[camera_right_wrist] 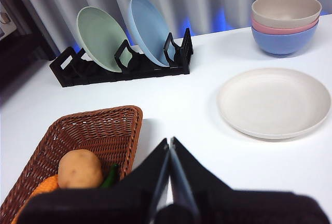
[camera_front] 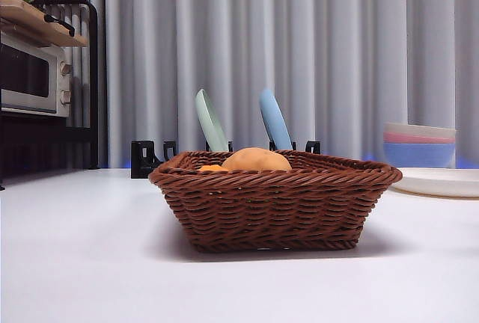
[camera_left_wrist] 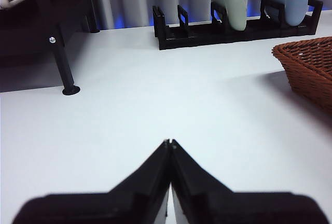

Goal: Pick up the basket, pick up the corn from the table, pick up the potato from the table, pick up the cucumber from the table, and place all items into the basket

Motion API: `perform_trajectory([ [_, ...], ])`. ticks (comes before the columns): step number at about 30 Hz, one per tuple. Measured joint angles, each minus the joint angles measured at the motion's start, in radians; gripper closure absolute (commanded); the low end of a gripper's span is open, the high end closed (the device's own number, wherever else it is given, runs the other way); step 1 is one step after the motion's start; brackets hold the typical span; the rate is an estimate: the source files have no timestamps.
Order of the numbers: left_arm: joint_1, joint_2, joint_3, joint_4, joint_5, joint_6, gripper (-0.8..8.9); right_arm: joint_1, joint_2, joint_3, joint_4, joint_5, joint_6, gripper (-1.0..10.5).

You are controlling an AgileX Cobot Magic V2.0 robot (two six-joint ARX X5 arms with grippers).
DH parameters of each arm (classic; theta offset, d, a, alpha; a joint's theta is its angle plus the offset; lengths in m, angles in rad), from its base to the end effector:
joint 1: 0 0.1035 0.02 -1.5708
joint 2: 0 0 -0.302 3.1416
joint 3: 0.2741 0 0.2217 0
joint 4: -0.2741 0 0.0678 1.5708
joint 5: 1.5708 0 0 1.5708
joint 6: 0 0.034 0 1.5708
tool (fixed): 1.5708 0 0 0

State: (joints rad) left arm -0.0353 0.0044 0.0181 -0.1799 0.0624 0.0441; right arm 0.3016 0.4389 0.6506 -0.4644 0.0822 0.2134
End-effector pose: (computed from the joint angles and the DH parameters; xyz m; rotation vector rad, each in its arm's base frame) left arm 0.0308 -0.0032 0.1509 0.0417 0.1641 -0.1011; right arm 0.0401 0.0096 0.3099 0.1632 0.2707 0.1907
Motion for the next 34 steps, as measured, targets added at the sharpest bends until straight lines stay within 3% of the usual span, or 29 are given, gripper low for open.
perform_trajectory([
  [5, 0.0, 0.0, 0.0, 0.0, 0.0, 0.0, 8.17, 0.0, 0.0, 0.0, 0.0, 0.001, -0.01, 9.5],
  [11, 0.0, 0.0, 0.0, 0.0, -0.001, 0.0, 8.17, -0.04, -0.1, -0.052, 0.059, 0.012, -0.186, 9.5],
  [14, 0.0, 0.0, 0.0, 0.0, -0.003, 0.0, 8.17, -0.099, -0.195, -0.158, 0.18, -0.076, -0.262, 9.5],
  [17, 0.0, 0.0, 0.0, 0.0, -0.003, 0.0, 8.17, -0.163, -0.277, -0.315, 0.29, -0.194, -0.294, 9.5],
  [21, 0.0, 0.0, 0.0, 0.0, -0.003, 0.0, 8.17, -0.21, -0.374, -0.503, 0.369, -0.301, -0.302, 9.5],
  [26, 0.0, 0.0, 0.0, 0.0, -0.003, 0.0, 8.17, -0.21, -0.434, -0.623, 0.377, -0.318, -0.286, 9.5],
  [34, 0.0, 0.0, 0.0, 0.0, -0.003, 0.0, 8.17, -0.21, -0.435, -0.636, 0.316, -0.317, -0.257, 9.5],
])
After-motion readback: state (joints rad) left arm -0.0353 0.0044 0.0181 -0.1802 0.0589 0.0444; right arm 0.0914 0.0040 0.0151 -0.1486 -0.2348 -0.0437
